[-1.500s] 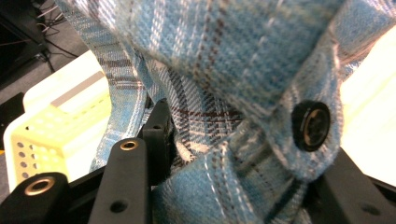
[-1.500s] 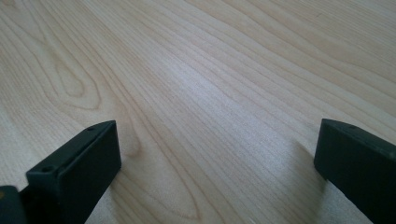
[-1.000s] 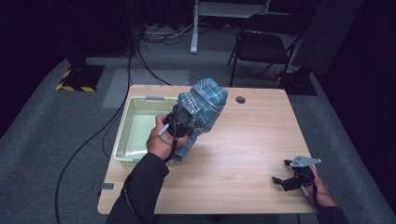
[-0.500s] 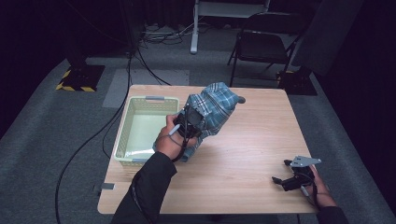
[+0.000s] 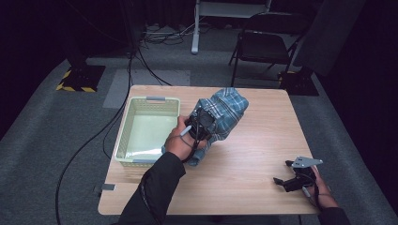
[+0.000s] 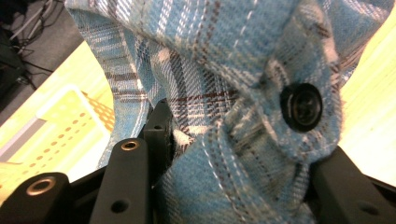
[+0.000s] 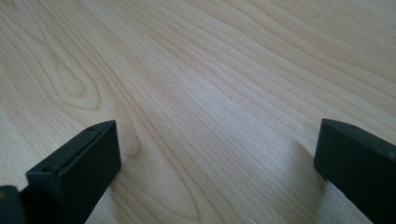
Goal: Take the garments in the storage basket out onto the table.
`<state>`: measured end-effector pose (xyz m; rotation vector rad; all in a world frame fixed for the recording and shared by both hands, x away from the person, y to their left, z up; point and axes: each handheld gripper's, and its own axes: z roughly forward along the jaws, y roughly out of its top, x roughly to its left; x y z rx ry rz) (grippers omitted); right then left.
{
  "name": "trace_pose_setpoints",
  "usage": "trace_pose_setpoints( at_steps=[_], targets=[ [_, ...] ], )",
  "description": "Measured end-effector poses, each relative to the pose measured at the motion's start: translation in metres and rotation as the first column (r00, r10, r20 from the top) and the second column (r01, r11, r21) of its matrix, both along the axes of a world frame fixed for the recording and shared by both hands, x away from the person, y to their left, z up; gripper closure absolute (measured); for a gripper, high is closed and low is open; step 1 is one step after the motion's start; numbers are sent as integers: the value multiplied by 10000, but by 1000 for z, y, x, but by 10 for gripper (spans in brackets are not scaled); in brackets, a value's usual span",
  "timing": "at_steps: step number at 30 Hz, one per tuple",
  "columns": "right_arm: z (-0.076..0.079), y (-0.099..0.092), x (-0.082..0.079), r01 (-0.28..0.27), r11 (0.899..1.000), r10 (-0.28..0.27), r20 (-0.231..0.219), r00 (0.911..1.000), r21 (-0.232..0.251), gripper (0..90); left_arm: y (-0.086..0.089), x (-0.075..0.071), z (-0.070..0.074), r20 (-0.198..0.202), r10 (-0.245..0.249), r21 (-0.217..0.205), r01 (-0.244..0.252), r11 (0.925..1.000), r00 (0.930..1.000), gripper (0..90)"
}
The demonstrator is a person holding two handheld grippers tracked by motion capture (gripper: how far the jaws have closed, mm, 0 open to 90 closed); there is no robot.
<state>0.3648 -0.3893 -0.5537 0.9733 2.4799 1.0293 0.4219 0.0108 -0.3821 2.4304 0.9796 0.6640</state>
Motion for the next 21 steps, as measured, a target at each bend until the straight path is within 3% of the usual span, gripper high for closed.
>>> trace_pose_setpoints(
  at_steps=[21],
  targets=[
    [0,0,0,-30,10000,30,-6,10000,-3,5,-25,6,-18,-950,-428,-287,403,9988,9946,536]
  ],
)
